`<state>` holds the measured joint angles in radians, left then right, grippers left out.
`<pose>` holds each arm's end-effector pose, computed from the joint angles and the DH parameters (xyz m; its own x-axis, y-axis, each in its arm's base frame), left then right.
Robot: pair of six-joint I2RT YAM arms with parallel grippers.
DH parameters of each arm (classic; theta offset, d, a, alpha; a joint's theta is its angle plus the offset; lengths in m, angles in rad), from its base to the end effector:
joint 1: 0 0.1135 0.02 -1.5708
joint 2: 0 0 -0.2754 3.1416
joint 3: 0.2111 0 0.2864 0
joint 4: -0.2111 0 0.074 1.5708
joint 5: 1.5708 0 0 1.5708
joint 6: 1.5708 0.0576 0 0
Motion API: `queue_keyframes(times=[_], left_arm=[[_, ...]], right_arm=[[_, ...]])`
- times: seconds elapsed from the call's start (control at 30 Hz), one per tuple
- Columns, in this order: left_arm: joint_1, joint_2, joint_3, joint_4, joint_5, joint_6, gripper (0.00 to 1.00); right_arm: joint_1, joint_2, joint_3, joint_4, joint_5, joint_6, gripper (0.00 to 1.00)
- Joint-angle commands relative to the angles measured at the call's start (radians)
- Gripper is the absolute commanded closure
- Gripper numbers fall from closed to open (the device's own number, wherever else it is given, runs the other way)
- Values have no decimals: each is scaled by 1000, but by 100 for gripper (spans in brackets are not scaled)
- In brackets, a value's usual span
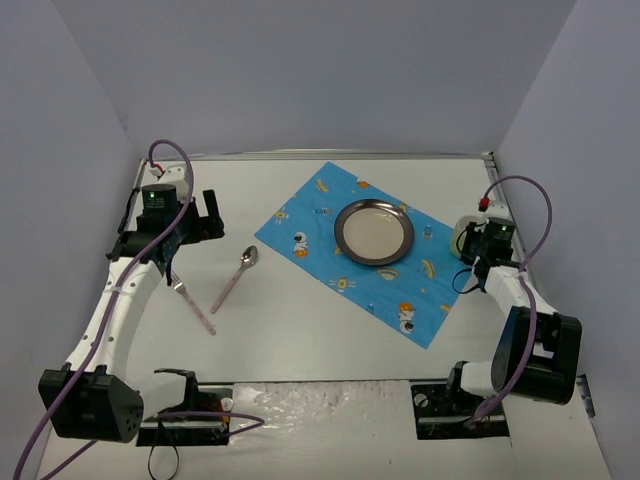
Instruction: Set the dinner table for one person
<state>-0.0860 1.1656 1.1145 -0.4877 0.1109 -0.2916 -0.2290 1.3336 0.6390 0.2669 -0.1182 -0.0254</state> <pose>0.3051 -0.0327 0.3449 -0.5414 -0.2401 -0.8058 0.0255 0.9532 -0.3011 0.3212 -0.0679 0.1936 -0.4069 0.0690 -0.9109 0.1106 0.9935 0.0258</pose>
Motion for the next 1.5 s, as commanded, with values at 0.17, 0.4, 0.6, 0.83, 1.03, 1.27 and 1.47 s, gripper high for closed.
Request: queue_keyframes(times=[0.17, 0.4, 0.6, 0.83, 1.03, 1.27, 1.47], left_arm=[[-8, -27, 13, 52, -5, 8, 3], [-8, -30, 11, 51, -5, 8, 3], [-15, -15, 9, 51, -9, 11, 3], [-50, 49, -2, 61, 11, 55, 3], [-108, 130, -18, 43, 25, 101, 3], [-155, 174, -98, 5, 18, 4, 3], [-139, 102, -244, 4, -179, -251, 3]], right_arm=[[-5, -33, 14, 115, 32, 19, 80], [-3, -130, 36, 45, 99, 68, 38], [22, -228, 145, -120, 176, 171, 16], [104, -346, 305, -284, 156, 225, 0], [123, -432, 329, -301, -95, 263, 0], [202, -496, 308, -302, -204, 290, 0], [307, -536, 282, -307, -234, 290, 0]])
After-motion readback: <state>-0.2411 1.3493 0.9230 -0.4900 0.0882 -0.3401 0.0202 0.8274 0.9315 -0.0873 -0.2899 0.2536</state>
